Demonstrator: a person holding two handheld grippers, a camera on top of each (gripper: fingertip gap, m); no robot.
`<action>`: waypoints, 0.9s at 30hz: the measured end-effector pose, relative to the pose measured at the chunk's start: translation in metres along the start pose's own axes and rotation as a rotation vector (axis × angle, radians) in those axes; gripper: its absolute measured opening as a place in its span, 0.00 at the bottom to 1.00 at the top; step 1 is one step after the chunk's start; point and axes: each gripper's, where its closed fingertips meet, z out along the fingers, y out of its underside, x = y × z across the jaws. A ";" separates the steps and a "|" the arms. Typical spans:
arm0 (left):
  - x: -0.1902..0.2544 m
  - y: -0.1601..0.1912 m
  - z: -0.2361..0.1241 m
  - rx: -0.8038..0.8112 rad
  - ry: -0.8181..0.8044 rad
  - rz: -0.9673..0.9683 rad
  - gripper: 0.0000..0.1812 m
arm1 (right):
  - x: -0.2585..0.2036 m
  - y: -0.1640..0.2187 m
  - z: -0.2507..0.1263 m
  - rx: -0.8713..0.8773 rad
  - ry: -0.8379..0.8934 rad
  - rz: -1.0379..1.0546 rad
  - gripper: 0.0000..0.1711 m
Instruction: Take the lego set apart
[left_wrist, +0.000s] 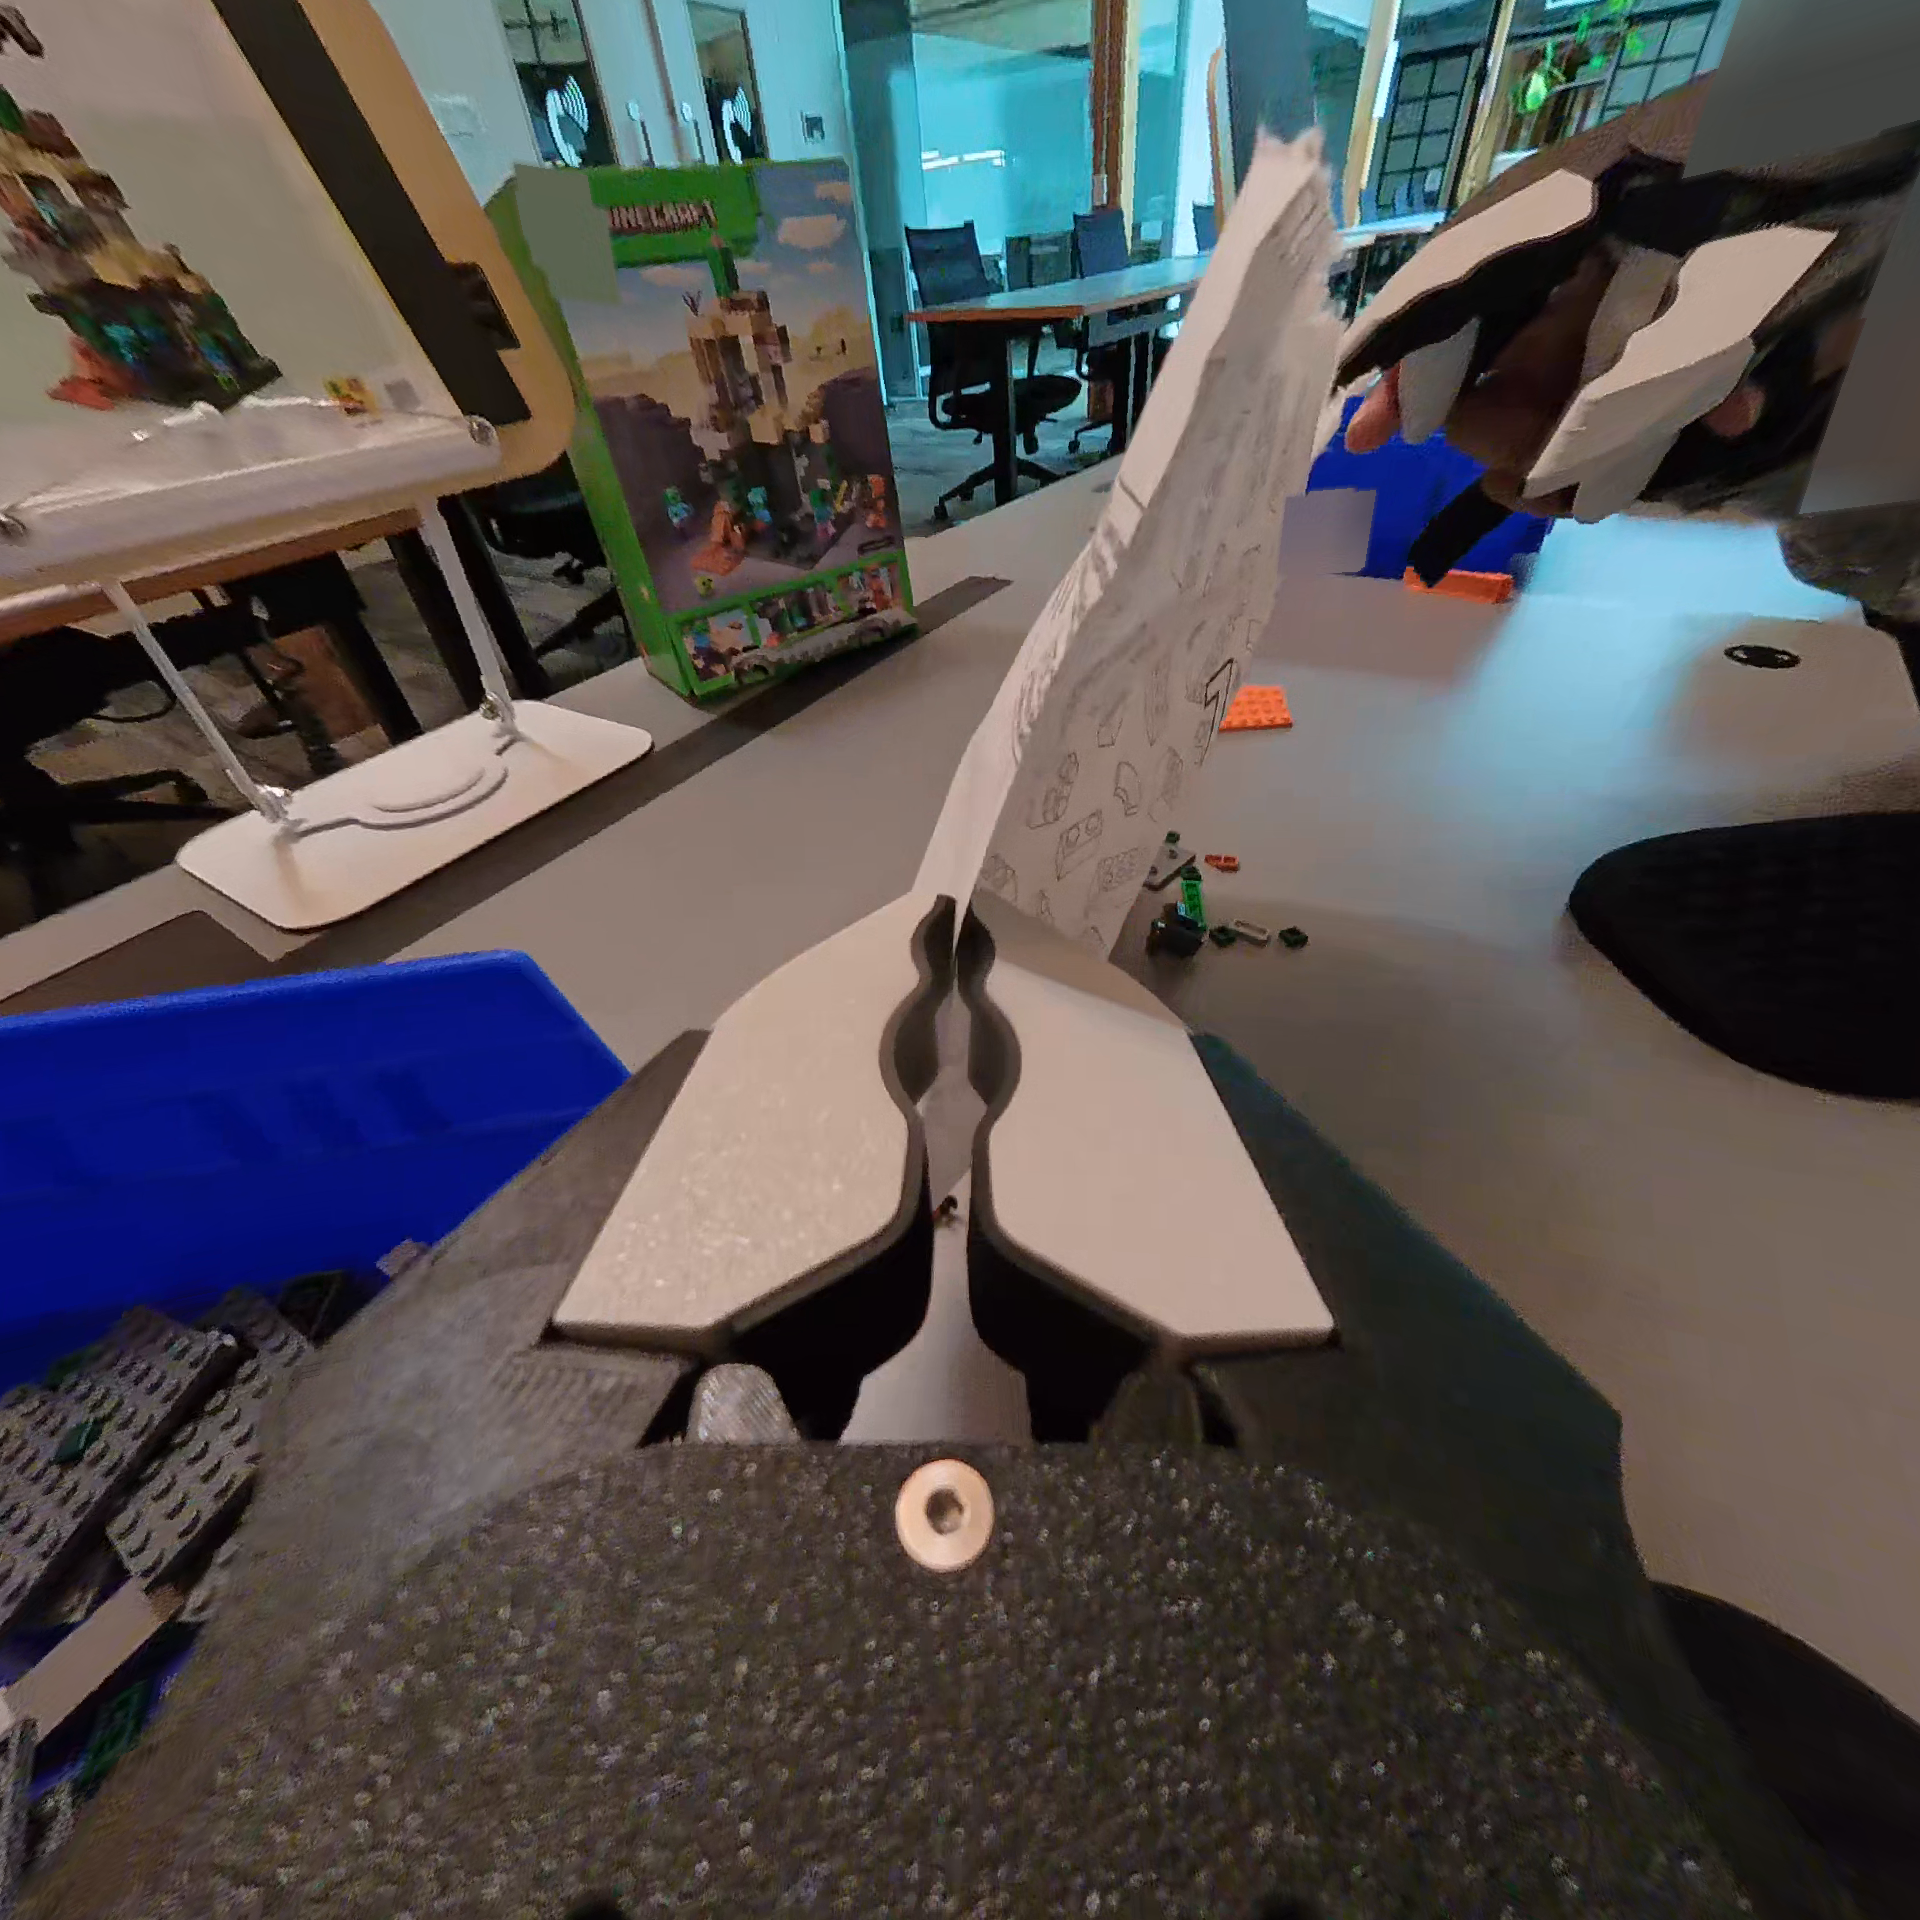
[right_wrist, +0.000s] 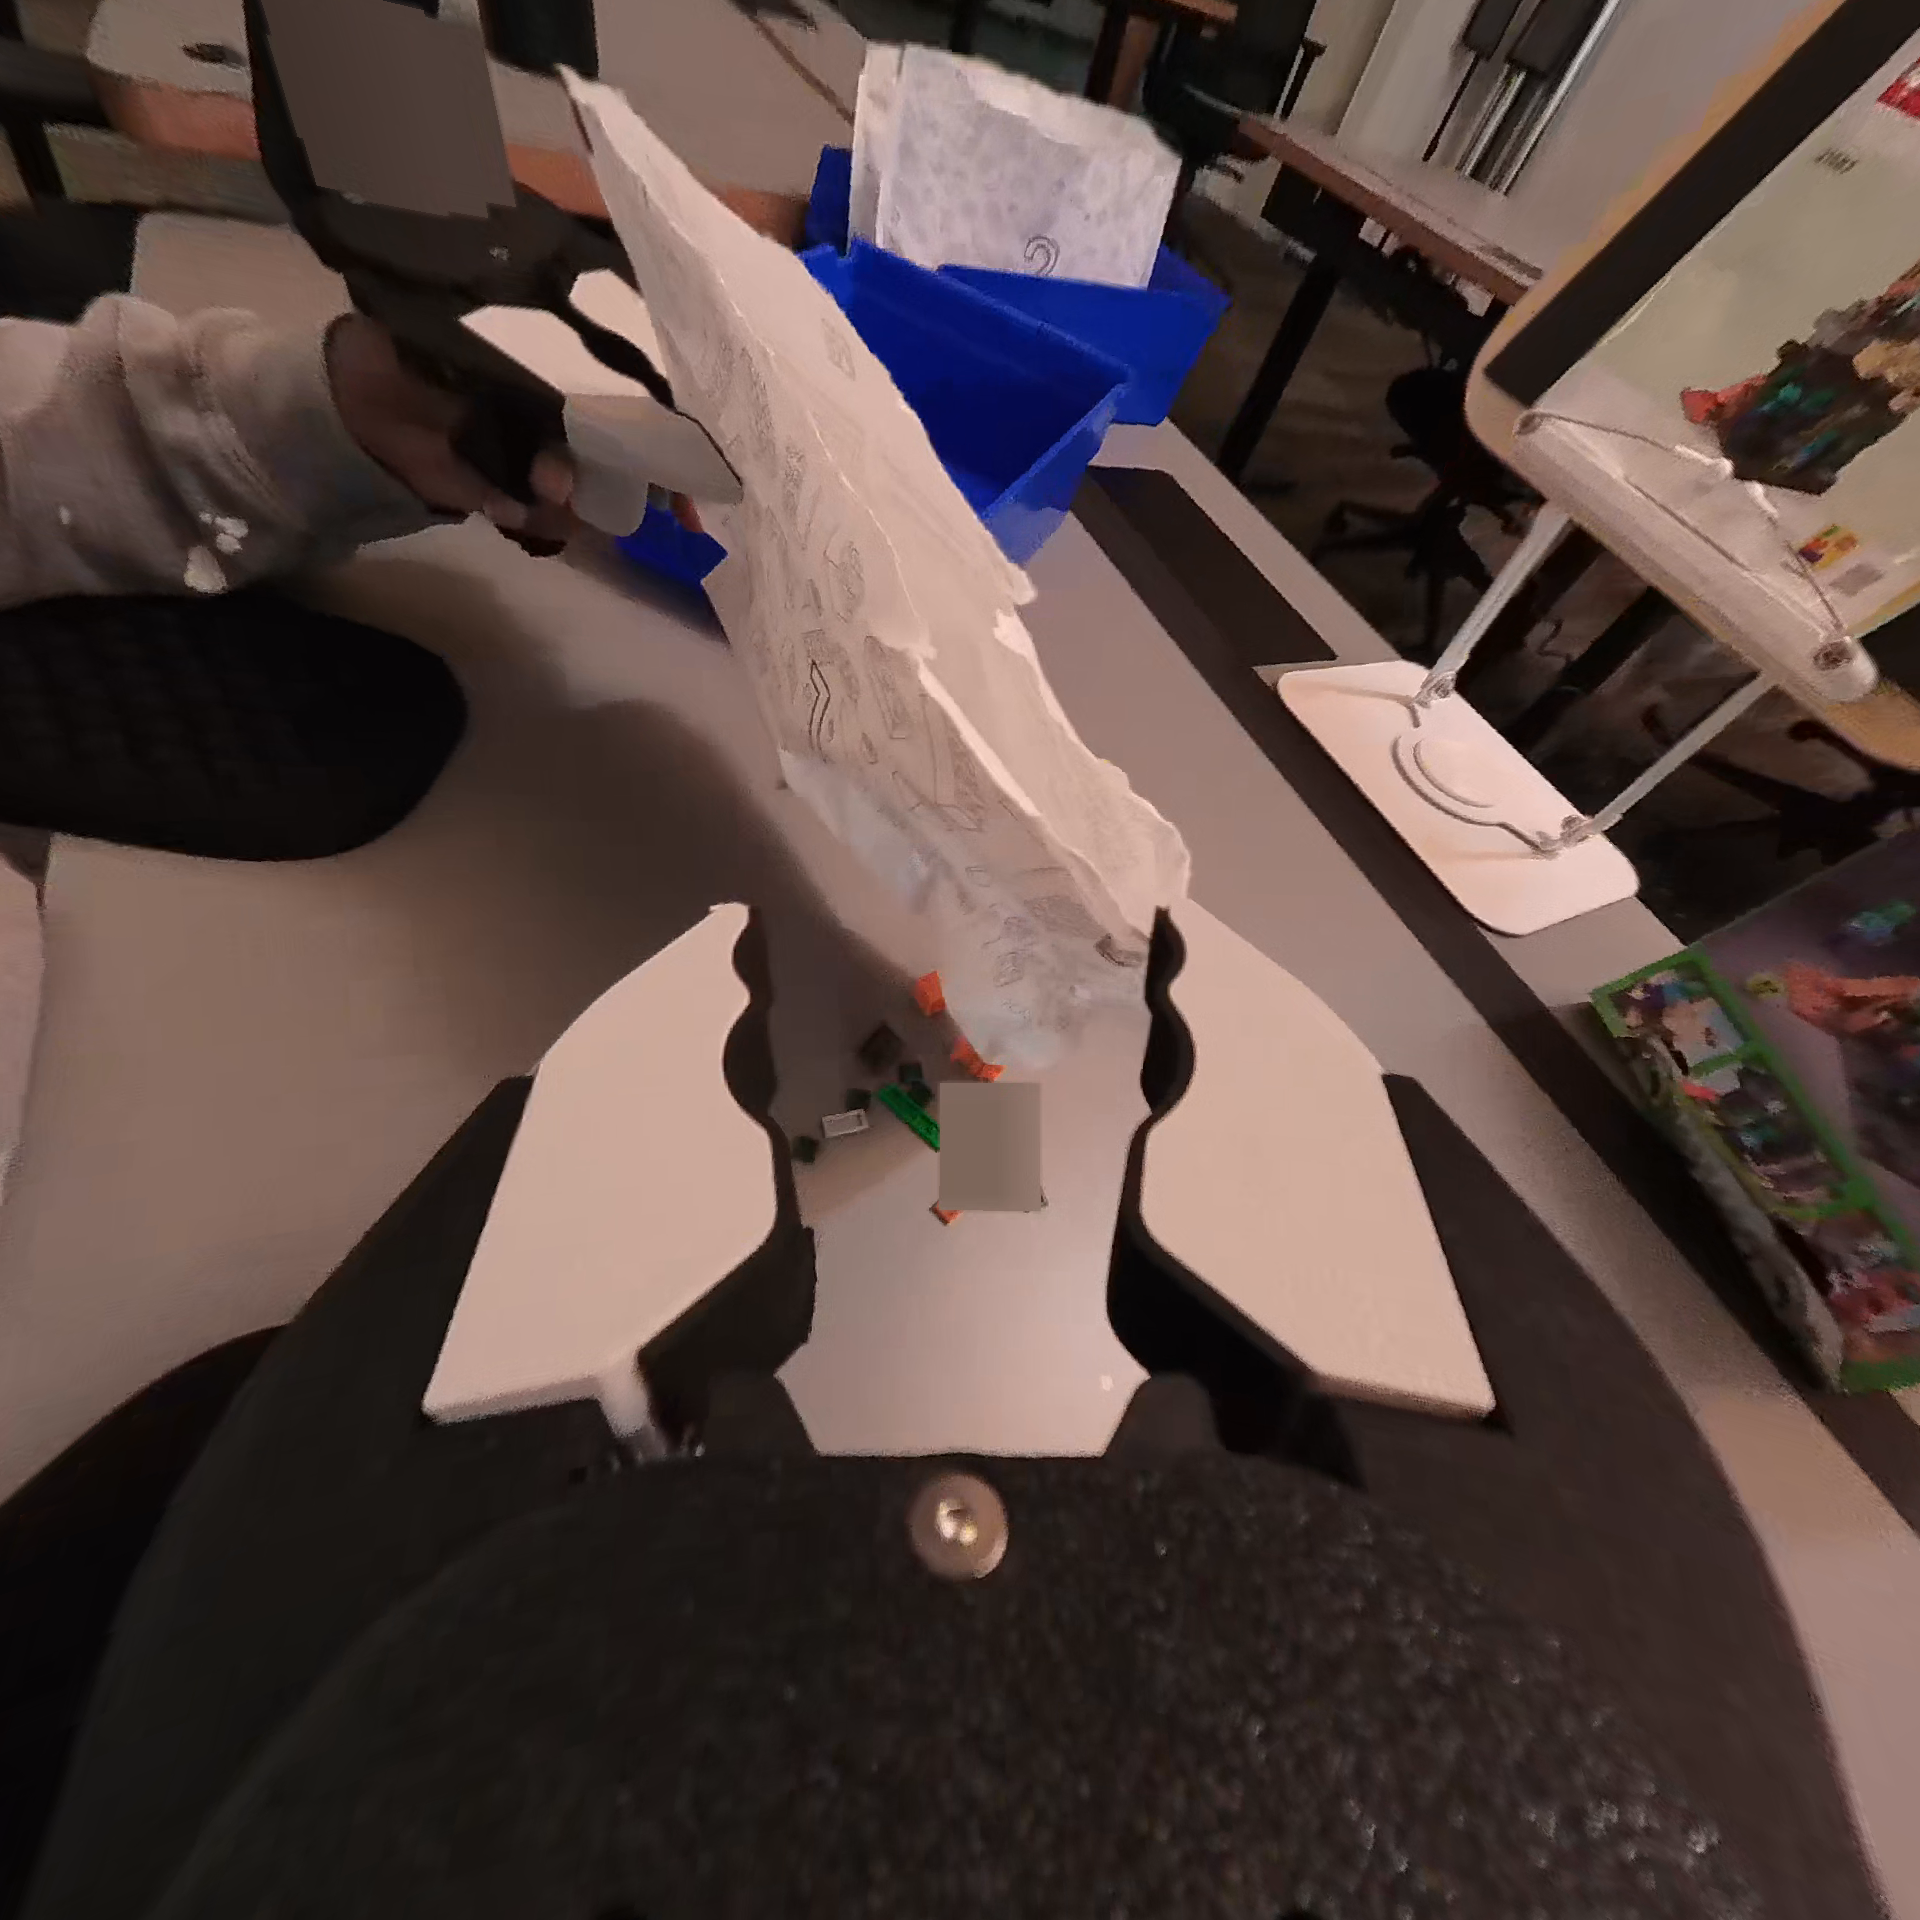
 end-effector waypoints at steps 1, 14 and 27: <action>0.000 0.003 0.001 -0.011 0.010 -0.011 0.00 | 0.004 0.004 0.000 0.031 0.003 0.016 0.41; -0.007 -0.005 -0.007 0.111 0.173 -0.329 0.00 | -0.001 0.051 0.072 0.088 -0.228 0.221 0.20; -0.020 0.016 -0.002 0.020 0.184 -0.469 0.00 | -0.019 0.059 0.054 0.080 -0.433 0.199 0.03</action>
